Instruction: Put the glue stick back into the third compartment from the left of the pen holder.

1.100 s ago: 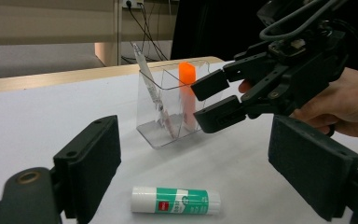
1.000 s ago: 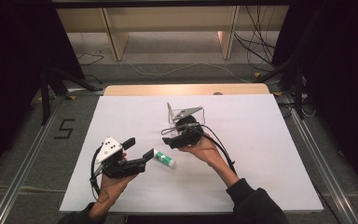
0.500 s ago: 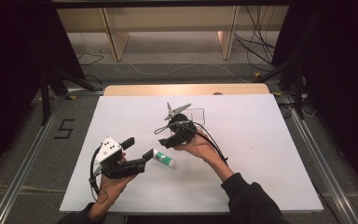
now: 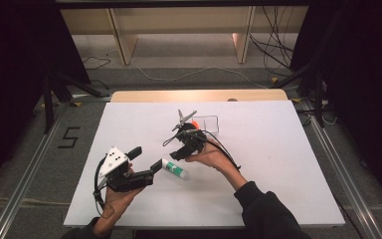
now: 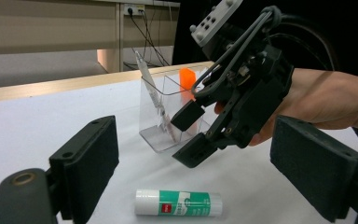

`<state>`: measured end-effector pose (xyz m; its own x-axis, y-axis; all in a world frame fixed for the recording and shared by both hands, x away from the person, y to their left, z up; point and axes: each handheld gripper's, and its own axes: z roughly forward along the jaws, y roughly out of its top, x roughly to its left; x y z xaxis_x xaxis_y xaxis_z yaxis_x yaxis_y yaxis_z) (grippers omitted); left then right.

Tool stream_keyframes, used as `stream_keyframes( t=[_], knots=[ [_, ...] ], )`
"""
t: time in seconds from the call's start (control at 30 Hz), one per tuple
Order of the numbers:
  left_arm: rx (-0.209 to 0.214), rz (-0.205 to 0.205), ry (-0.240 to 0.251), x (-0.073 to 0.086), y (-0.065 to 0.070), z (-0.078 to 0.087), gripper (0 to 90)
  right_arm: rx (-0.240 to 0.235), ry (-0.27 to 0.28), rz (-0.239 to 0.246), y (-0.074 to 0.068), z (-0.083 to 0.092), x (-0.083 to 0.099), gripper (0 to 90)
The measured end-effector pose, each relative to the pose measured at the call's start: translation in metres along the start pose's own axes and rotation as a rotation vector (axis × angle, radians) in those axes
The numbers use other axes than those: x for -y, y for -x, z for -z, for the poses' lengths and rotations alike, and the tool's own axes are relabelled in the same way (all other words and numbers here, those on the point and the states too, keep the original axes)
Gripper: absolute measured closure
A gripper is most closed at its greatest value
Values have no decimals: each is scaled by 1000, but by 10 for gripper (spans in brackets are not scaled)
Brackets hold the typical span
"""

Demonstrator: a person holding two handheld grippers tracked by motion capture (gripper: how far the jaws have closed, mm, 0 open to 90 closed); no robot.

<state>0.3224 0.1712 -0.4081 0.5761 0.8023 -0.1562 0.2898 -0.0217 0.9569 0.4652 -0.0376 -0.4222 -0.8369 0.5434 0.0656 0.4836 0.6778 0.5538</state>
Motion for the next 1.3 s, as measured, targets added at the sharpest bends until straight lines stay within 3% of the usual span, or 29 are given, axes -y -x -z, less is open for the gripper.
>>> stream_keyframes(
  t=[0.4, 0.87, 1.3],
  knots=[
    [7, 6, -3, 0, 0, 1, 133, -24, -86, 30, -9, -17, -1, 327],
    [2, 1, -16, 0, 0, 1, 125, -51, -149, 55, -22, -34, -2, 371],
    [6, 0, -13, 0, 0, 1, 123, -44, -192, 84, -31, -44, -1, 446]
  ],
)
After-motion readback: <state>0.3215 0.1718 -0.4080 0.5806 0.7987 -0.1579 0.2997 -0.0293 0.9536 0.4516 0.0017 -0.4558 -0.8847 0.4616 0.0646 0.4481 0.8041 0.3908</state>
